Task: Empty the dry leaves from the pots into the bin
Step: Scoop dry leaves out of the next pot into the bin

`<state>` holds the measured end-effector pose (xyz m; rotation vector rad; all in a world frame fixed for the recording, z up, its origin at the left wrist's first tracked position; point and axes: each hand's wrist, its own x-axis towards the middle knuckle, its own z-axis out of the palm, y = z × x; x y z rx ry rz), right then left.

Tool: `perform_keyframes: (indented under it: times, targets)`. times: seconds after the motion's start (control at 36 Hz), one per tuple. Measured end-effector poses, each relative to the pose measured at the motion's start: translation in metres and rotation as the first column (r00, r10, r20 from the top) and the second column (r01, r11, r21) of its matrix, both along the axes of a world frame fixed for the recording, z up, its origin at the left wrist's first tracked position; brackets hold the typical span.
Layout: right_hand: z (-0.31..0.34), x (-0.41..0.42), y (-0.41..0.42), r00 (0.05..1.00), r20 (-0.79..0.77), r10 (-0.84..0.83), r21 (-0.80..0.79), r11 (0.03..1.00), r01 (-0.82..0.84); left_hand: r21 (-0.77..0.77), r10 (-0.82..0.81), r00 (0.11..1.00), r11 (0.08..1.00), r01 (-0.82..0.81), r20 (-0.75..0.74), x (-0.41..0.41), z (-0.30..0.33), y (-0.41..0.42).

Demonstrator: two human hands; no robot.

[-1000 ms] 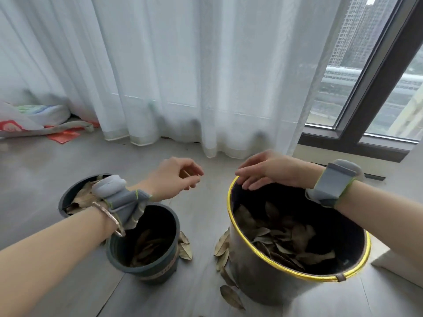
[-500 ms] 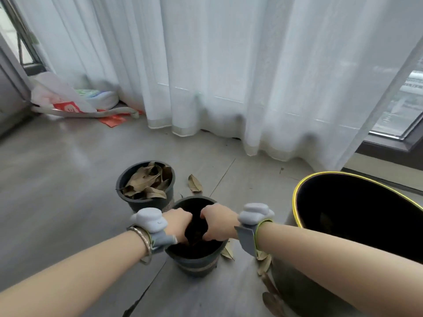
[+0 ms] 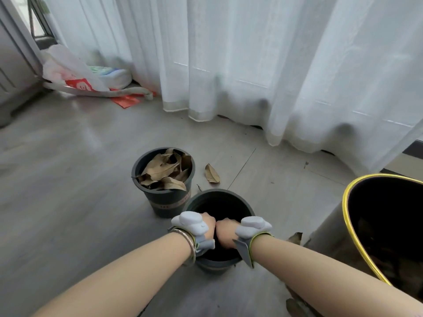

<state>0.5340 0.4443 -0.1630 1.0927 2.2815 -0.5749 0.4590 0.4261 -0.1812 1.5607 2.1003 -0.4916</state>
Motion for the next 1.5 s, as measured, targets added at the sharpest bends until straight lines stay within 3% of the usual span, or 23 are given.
perform_keyframes:
  times: [0.08, 0.19, 0.28, 0.44, 0.81, 1.0, 1.28, 1.5]
  targets:
    - [-0.001, -0.001, 0.003, 1.000, -0.012, -0.029, 0.004, 1.000, 0.029, -0.016, 0.027, 1.000, 1.000, -0.027, 0.006, -0.001, -0.004, 0.003]
    - [0.007, -0.006, 0.009, 0.994, -0.023, -0.107, 0.041, 0.993, 0.108, 0.032, -0.058, 0.997, 0.998, 0.059, -0.047, 0.004, 0.008, 0.007]
    - [0.013, -0.004, 0.009, 0.983, -0.093, -0.159, 0.083, 0.982, 0.167, 0.124, 0.026, 0.999, 0.992, -0.030, 0.030, -0.002, 0.017, 0.004]
    - [0.028, 0.003, 0.012, 0.952, -0.227, -0.208, 0.097, 0.967, 0.234, 0.198, -0.053, 0.992, 0.980, 0.029, 0.115, -0.014, 0.040, 0.000]
    - [0.074, 0.030, 0.016, 0.794, -0.510, -0.331, -0.036, 0.930, 0.365, 0.394, -0.071, 0.952, 0.918, -0.054, 0.297, -0.018, 0.105, -0.015]
    - [0.125, 0.064, 0.026, 0.720, -0.587, -0.369, -0.154, 0.925, 0.349, 0.496, -0.192, 0.932, 0.868, 0.014, 0.308, -0.002, 0.153, -0.015]
    - [0.209, 0.152, 0.036, 0.719, -0.603, -0.346, -0.123, 0.931, 0.345, 0.610, -0.373, 0.833, 0.790, 0.054, 0.409, 0.069, 0.216, 0.004]
    - [0.209, 0.239, 0.040, 0.713, -0.456, -0.533, -0.237, 0.845, 0.480, 0.589, -0.504, 0.764, 0.782, 0.205, 0.403, 0.154, 0.203, 0.016]
